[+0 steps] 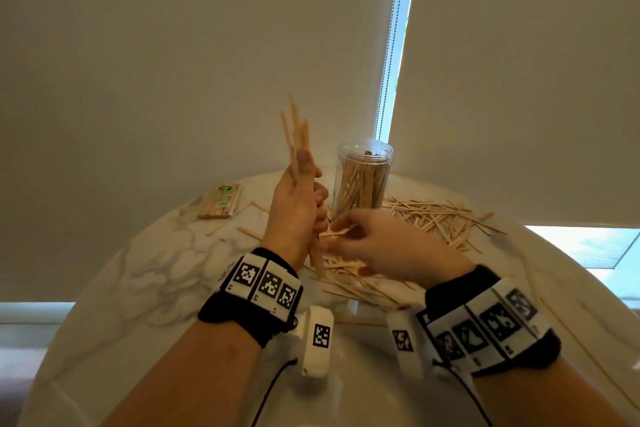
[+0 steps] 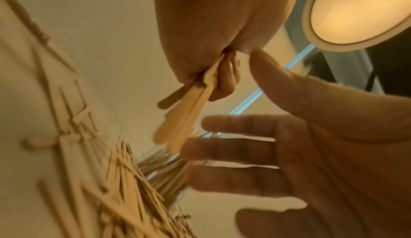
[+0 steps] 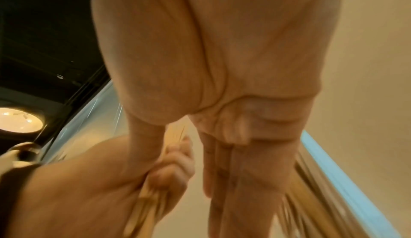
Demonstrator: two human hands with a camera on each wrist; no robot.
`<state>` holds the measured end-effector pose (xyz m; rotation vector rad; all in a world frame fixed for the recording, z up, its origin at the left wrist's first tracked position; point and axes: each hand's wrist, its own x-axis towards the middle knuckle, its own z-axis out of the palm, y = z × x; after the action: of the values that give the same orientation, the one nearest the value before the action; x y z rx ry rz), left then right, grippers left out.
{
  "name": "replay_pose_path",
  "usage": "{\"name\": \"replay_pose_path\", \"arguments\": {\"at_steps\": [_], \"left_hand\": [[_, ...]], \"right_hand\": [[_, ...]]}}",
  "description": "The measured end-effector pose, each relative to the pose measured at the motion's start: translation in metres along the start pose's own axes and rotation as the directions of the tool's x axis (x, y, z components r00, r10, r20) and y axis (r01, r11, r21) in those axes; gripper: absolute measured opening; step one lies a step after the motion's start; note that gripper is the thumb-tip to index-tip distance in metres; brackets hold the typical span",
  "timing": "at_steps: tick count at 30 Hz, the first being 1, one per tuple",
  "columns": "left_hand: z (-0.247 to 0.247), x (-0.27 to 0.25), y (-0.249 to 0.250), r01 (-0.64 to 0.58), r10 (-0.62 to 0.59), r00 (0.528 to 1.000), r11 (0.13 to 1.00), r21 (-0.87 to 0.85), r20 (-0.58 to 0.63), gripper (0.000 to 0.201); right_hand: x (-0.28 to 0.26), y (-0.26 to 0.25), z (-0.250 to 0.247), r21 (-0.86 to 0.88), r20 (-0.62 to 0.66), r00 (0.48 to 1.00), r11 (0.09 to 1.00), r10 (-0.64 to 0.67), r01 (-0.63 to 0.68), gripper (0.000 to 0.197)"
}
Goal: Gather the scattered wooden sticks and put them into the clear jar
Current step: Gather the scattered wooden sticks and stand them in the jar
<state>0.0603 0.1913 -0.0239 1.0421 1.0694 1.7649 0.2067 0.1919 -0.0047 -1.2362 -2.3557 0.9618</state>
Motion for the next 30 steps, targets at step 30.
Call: {"name": "replay_pose_path", "arguments": {"at_steps": [30], "left_hand": [[0.033, -0.02, 0.006, -0.369, 0.005, 0.913, 0.438, 0.82, 0.408, 0.046]], "right_hand": [[-0.01, 0.001, -0.044, -0.19, -0.437, 0.877, 0.974, -0.198, 0.125, 0.038]]}}
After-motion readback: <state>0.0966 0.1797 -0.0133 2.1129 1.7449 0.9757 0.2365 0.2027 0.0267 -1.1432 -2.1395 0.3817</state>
